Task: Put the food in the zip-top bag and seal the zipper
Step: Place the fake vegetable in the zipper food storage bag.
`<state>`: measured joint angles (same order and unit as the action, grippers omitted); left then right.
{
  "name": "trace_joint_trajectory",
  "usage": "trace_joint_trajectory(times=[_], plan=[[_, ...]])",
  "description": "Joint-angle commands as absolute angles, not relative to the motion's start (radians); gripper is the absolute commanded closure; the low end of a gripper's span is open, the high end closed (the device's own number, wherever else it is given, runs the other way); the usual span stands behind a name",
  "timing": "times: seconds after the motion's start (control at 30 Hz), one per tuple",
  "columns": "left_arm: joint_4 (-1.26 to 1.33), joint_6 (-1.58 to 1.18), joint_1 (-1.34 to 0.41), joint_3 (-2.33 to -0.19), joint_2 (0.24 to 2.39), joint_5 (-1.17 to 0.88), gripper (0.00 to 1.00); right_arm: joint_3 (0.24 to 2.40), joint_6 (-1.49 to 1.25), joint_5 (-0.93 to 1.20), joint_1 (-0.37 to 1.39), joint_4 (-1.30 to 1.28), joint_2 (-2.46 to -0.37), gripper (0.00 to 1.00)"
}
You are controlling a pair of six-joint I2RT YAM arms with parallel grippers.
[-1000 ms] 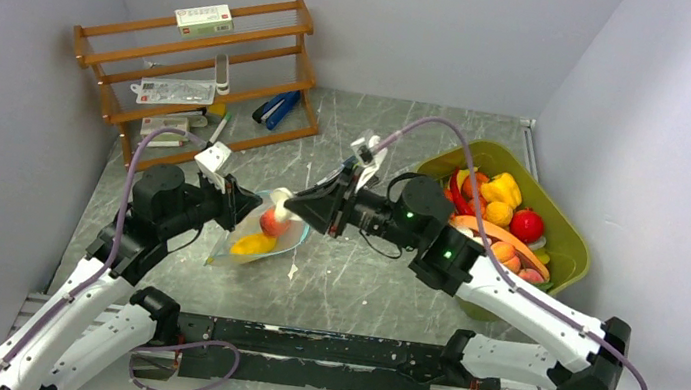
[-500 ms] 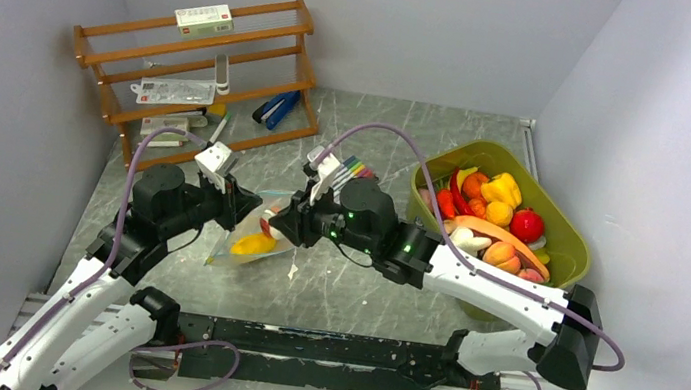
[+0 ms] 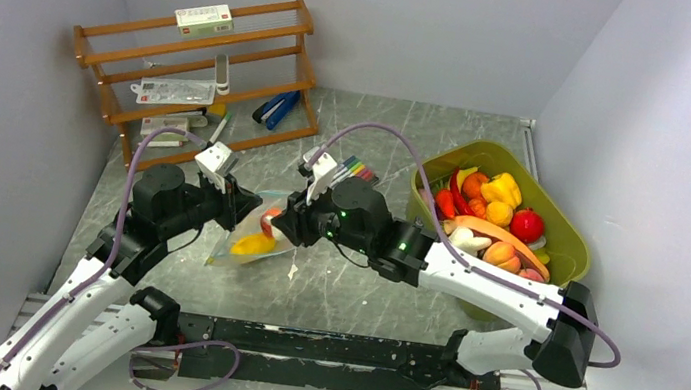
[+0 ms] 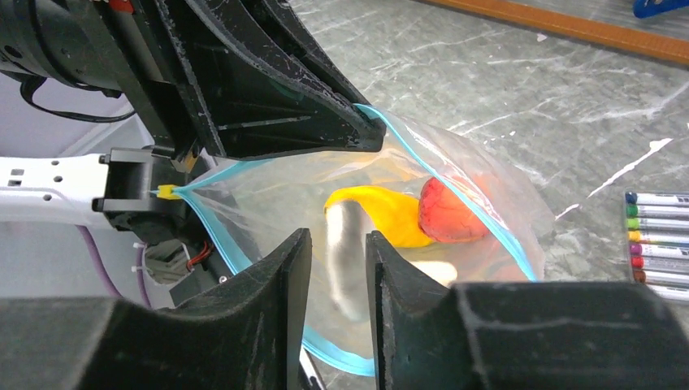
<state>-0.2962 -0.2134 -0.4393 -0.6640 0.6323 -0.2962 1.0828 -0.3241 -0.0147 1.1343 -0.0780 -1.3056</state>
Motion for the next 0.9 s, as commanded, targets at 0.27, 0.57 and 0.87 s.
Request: trace_joint_trajectory(times=[0.27, 0.57, 0.87], plan=[[-0.289, -0.206, -0.435, -0.673, 0.638, -0.302, 0.93, 1.157, -0.355, -0.033, 1.142, -0.107, -1.273, 0.64], [-0.29, -0.208, -0.435, -0.672, 0.633, -0.297, 0.93, 1.222, -0.356, -0.109, 1.141, -0.201, -1.23, 0.63], [-0.289, -0.207, -0.434, -0.672, 0.632, -0.295, 0.93, 1.299, -0.347, -0.419, 1.135, -0.391, -1.172, 0.62]])
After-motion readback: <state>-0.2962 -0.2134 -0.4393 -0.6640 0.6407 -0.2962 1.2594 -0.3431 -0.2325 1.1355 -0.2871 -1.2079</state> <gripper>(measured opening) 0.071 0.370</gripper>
